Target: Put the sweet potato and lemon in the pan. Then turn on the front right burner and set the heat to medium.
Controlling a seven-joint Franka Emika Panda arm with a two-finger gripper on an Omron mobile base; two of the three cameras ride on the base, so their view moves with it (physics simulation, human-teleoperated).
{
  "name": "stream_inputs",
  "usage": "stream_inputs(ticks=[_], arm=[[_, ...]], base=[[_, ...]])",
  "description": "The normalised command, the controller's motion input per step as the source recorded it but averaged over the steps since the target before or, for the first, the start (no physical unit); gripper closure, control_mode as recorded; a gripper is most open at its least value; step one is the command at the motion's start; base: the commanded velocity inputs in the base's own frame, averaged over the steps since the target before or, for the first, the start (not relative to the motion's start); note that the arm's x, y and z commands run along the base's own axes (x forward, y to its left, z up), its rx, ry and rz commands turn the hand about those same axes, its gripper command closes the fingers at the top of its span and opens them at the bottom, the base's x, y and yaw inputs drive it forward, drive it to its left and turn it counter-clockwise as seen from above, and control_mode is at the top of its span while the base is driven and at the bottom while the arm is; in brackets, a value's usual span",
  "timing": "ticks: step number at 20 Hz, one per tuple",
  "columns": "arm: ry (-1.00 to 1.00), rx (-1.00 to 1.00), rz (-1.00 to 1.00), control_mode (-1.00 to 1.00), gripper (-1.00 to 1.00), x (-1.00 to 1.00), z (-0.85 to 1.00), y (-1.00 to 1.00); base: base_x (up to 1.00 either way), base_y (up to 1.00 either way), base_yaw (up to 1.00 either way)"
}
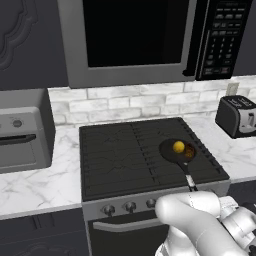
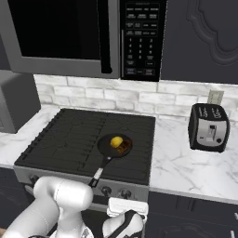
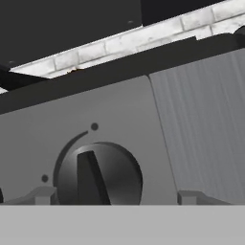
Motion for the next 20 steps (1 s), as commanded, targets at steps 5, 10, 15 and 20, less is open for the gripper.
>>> stream_inputs(ticks=[5, 10, 15, 20], arm=[[0.0, 0.0, 0.0, -1.0, -1.0, 0.0, 0.0, 0.0], [0.0, 0.0, 0.0, -1.0, 1.0, 0.0, 0.0, 0.0], [0.0, 0.0, 0.0, -1.0, 1.0, 0.0, 0.0, 0.0], [-0.02, 0.0, 0.0, -1.0, 1.0, -0.01, 0.0, 0.0]], base=[[0.0, 0.0, 0.0], [0.0, 0.0, 0.0], [0.0, 0.0, 0.0], [0.0, 0.0, 0.0]])
